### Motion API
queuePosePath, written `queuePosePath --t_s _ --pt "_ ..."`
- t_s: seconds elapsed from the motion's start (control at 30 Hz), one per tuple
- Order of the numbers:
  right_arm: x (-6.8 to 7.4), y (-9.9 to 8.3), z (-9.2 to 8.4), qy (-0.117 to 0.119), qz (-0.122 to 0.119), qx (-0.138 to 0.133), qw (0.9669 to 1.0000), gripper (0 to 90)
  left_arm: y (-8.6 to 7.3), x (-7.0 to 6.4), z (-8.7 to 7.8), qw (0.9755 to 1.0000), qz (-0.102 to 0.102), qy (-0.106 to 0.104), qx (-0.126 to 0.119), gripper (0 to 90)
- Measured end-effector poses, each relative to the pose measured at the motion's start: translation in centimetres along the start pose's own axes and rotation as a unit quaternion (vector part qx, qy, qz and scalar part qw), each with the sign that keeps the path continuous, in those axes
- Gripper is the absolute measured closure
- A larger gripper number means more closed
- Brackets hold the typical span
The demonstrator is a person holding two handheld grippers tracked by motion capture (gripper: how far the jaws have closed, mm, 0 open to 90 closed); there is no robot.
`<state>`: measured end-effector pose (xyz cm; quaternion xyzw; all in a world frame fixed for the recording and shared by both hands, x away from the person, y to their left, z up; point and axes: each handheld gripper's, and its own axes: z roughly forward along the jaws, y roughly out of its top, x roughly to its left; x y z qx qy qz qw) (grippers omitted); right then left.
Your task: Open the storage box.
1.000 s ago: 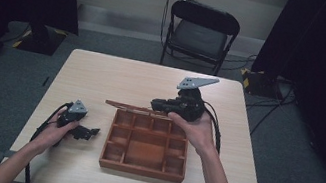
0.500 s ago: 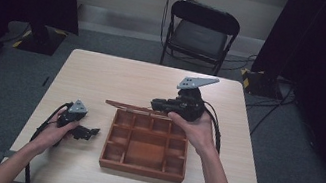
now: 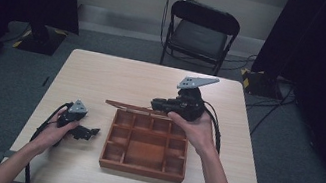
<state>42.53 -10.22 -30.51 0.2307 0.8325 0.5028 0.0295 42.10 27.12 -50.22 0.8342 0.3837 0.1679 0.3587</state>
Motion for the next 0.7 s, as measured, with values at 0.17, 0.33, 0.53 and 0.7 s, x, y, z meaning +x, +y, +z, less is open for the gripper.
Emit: queuePosePath --t_s 0.17,0.33,0.53,0.7 --pt "0.0 0.01 0.0 -0.001 0.0 0.0 1.0 82.2 -0.01 -0.02 0.01 1.0 -0.002 0.0 0.0 7.6" --pt "-0.06 -0.02 0.0 -0.001 0.001 0.002 1.0 79.4 -0.01 -0.02 0.01 1.0 -0.002 0.0 0.0 7.6" --pt "-0.06 -0.01 0.01 -0.002 0.001 0.002 1.0 79.4 -0.01 -0.03 0.01 1.0 -0.002 0.0 0.0 7.6" --pt "-0.06 0.0 0.01 -0.002 0.0 0.002 1.0 79.4 -0.01 -0.02 0.01 1.0 -0.002 0.0 0.0 7.6"
